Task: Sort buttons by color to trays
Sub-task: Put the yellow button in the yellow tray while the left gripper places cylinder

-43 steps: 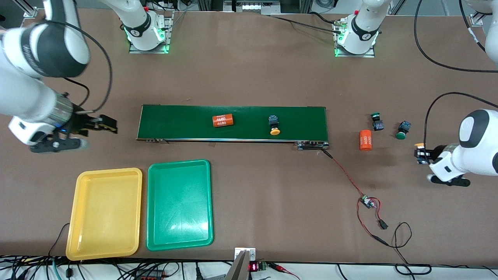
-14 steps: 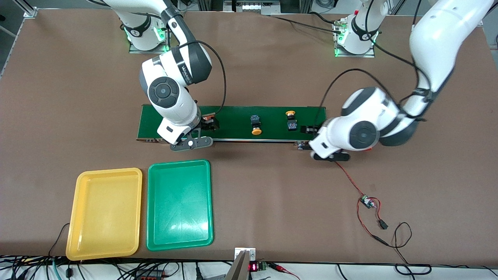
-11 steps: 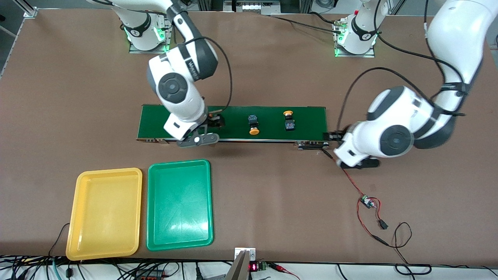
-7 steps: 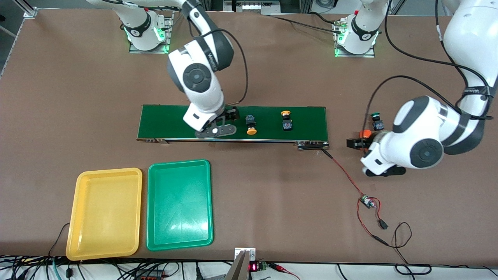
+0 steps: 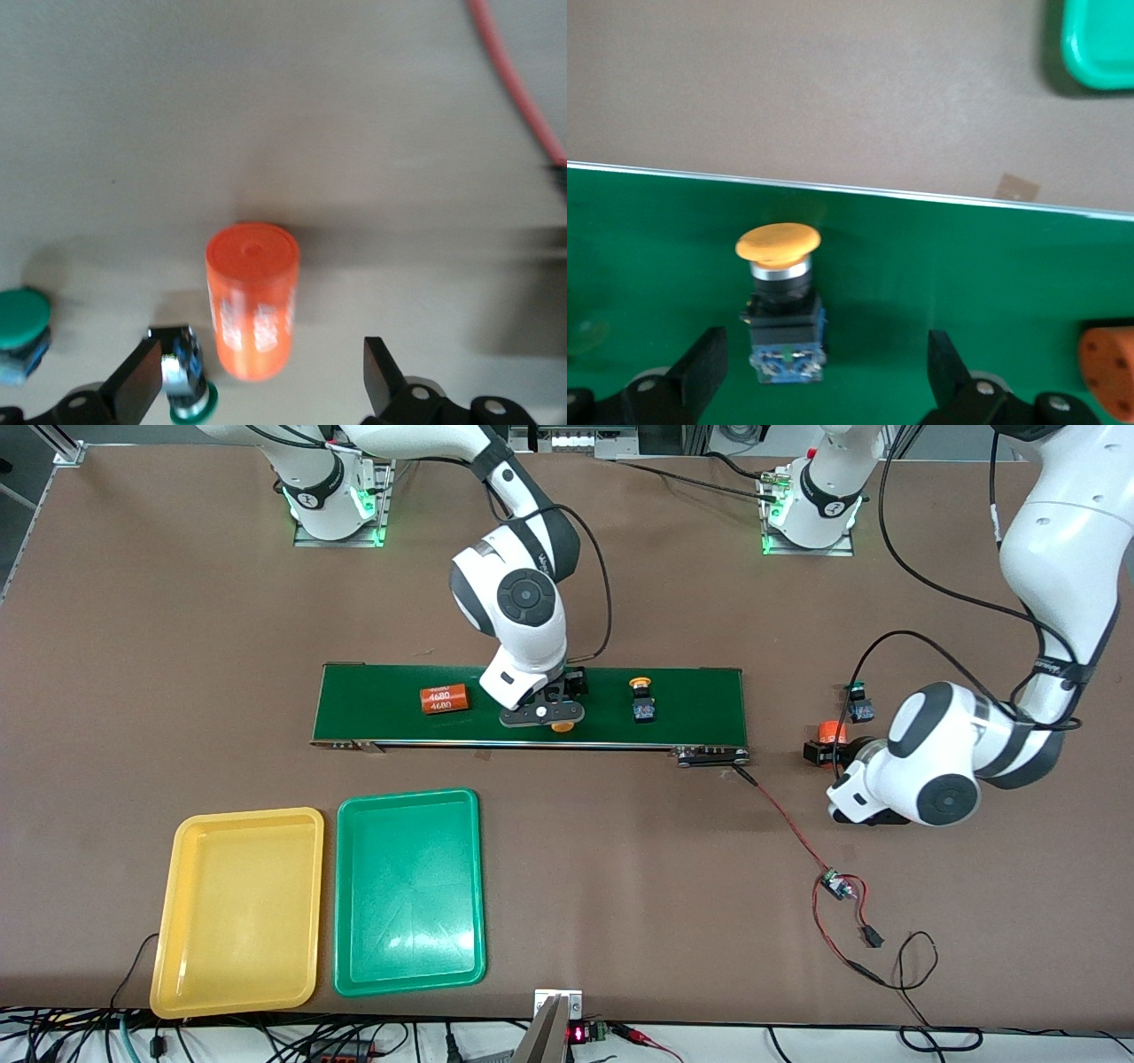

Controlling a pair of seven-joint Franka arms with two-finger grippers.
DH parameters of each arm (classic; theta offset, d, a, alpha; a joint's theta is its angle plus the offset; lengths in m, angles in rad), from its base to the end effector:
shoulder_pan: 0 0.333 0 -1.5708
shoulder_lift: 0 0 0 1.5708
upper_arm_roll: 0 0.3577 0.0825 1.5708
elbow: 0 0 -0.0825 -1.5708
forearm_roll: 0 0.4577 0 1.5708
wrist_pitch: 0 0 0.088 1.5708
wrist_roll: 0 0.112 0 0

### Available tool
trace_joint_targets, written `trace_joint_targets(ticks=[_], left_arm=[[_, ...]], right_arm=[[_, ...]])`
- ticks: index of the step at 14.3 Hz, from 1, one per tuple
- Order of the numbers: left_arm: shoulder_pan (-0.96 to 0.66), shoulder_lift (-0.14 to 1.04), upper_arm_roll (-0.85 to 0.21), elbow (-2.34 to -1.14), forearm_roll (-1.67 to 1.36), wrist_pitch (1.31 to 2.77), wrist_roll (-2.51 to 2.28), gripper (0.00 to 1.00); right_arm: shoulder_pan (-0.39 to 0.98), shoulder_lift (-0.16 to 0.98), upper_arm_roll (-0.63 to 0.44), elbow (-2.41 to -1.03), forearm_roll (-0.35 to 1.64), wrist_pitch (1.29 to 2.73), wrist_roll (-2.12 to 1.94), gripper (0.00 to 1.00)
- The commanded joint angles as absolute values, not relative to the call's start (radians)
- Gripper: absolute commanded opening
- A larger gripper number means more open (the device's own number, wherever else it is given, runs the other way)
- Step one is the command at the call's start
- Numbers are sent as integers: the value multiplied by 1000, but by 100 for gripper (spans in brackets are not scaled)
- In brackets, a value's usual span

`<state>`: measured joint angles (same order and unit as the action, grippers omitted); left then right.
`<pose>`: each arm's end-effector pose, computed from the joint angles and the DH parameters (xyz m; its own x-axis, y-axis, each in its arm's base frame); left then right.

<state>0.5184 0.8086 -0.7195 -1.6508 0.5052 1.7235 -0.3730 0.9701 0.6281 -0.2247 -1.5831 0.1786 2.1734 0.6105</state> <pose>0.6953 -0.0498 0.1753 0.8797 0.0043 -0.4756 -0.0348 -0.9967 -0.0733 0.5507 0.5500 0.2609 0.9971 0.0721 -0.0239 0.0722 -0.9974 0.0000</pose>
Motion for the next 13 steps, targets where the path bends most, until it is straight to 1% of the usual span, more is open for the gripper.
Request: trace_joint_targets(ticks=[1,2,3,4,5,6,7,8,10,11,13], left_arm=[[522,802,-698,-1729,607,1792,-351,100],[523,807,-696,-1730,607,1801,-350,97],[523,813,-696,-1730,607,1801,-350,78],[522,813,-696,-1730,607,1801,-348,55],[519,815,-698,-1730,607,1798,-348,41],[514,810,-699,-1730,606,1792,-348,30],[512,805,-706,-1727,606,1783,-350,25],[512,799,-716,-1712,604,1752,-350,23],[520,778,-776,-1701,606,1712,-348,21],[523,775,-808,-1680,604,1703,-347,21],[522,776,-892,-1632,604,1634,-283,21]], right_arm=[[983,653,-235,-1572,190,2184,624,100],[983,666,-235,-1572,187,2186,624,94],[992,675,-235,-1572,186,2186,626,84],[999,683,-235,-1572,186,2186,633,67],[1005,683,-236,-1572,190,2186,640,39],[1003,683,-236,-1572,190,2184,641,25],[1000,680,-236,-1569,190,2184,641,19],[999,678,-238,-1563,190,2184,643,10],[985,675,-244,-1510,190,2172,667,5],[976,672,-245,-1491,190,2172,682,5],[945,664,-268,-1462,187,2171,684,3]])
